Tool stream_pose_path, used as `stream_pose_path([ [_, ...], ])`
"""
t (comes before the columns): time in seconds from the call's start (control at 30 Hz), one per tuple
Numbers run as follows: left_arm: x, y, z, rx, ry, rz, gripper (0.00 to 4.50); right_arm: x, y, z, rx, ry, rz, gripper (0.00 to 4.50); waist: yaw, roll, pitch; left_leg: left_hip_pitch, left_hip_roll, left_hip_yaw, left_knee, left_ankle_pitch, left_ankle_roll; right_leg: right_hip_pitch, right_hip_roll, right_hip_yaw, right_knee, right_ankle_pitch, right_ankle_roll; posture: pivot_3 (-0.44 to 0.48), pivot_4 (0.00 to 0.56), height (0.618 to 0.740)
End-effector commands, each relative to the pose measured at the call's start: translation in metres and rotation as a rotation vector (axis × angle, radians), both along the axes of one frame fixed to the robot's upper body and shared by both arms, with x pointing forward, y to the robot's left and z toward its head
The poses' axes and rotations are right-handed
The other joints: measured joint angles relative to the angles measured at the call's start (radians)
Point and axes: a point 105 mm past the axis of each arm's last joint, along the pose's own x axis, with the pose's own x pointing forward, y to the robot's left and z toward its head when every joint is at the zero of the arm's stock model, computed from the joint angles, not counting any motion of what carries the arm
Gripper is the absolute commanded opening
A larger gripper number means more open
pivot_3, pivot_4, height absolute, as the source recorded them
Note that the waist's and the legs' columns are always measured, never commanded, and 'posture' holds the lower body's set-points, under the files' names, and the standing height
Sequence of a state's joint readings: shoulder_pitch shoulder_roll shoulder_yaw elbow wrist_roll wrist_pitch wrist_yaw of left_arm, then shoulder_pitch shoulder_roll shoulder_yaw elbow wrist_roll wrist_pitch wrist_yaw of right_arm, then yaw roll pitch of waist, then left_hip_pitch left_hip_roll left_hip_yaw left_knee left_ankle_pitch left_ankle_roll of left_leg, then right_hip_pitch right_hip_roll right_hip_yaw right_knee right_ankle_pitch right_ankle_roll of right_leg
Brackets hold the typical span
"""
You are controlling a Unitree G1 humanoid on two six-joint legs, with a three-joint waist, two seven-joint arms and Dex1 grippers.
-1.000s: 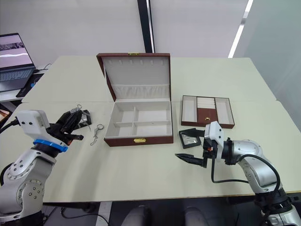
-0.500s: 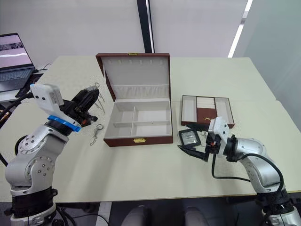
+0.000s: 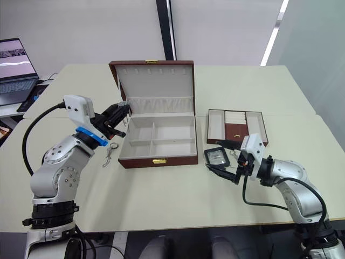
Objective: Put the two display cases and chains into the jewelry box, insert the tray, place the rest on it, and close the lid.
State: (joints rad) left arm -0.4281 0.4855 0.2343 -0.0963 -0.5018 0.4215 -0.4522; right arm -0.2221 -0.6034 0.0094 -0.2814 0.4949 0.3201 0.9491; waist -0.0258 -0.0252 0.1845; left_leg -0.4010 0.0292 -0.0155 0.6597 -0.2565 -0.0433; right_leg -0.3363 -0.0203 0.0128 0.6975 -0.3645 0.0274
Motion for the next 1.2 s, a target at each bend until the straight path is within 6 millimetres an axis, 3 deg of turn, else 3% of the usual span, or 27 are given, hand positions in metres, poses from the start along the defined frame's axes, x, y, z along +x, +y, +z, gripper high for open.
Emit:
stream_pose_path([
  [0.03,0.003,-0.005,-0.001,0.02,-0.032,-0.009,0.58,-0.003,0.0,0.015,0.023,-0.056,-0.003,4.5,0.0,0.0,0.0,0.0,0.0,0.0,0.0,0.0,0.0,0.0,0.0,0.0,0.0,0.0,0.0,0.0,0.15,0.74],
  [0.27,0.009,0.0,-0.029,0.028,0.021,0.019,0.58,-0.002,0.001,0.014,0.02,-0.056,-0.004,4.5,0.0,0.0,0.0,0.0,0.0,0.0,0.0,0.0,0.0,0.0,0.0,0.0,0.0,0.0,0.0,0.0,0.15,0.74],
  [0.6,0.016,-0.002,-0.05,0.04,0.062,0.041,0.58,-0.002,0.003,0.014,0.018,-0.051,0.0,4.5,0.001,0.0,0.0,0.0,0.0,0.0,0.0,0.0,0.0,0.0,0.0,0.0,0.0,0.0,0.0,0.0,0.15,0.74],
  [1.2,0.015,-0.01,-0.047,0.023,0.066,0.037,0.58,-0.003,0.004,0.012,0.019,-0.043,-0.004,4.5,0.001,0.0,0.0,0.0,0.0,0.0,0.001,0.0,0.0,0.0,0.0,-0.001,0.0,0.0,0.0,0.0,0.15,0.74],
])
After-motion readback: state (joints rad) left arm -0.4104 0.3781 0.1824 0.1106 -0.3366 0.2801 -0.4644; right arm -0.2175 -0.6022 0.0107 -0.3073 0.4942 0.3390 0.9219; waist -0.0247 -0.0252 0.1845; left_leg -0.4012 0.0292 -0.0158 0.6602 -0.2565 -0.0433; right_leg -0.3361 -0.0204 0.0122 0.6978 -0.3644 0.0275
